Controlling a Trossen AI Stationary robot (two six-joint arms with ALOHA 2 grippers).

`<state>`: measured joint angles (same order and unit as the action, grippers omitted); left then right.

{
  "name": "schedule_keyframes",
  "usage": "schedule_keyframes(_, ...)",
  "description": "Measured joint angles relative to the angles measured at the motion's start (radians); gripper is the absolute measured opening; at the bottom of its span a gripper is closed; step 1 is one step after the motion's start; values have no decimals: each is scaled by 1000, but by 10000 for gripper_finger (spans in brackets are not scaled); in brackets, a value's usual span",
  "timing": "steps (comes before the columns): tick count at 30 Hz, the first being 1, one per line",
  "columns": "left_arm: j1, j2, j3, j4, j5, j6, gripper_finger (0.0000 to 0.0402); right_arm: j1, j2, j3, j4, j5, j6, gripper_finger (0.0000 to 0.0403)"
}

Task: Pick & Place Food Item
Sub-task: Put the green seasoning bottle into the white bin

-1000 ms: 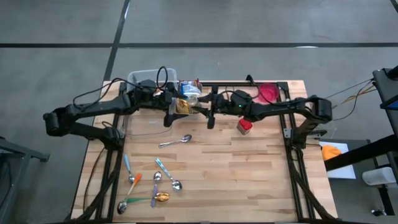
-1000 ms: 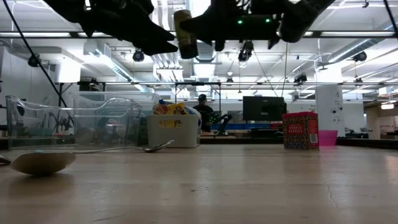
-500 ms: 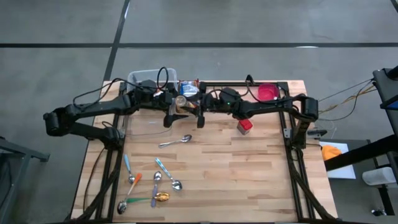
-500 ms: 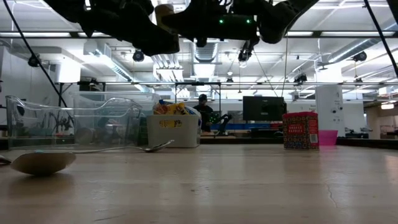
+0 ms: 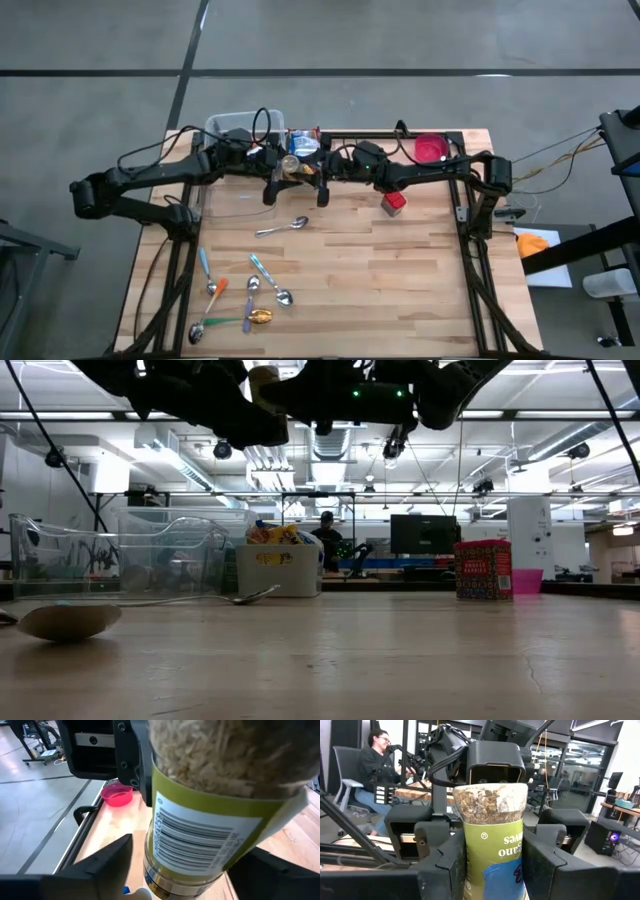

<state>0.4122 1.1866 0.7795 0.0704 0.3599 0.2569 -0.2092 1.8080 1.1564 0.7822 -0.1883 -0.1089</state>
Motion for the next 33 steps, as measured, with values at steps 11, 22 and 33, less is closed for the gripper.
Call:
schedule_keyframes(11,0,0,0,-9,4,4,184,0,0,-1,-2,0,5,139)
schedule_keyframes(22,0,0,0,-15,0,-2,227,0,0,-1,-2,0,0,139)
schedule_keyframes(33,0,0,0,-19,0,1,184,0,0,-1,-8,0,1,139)
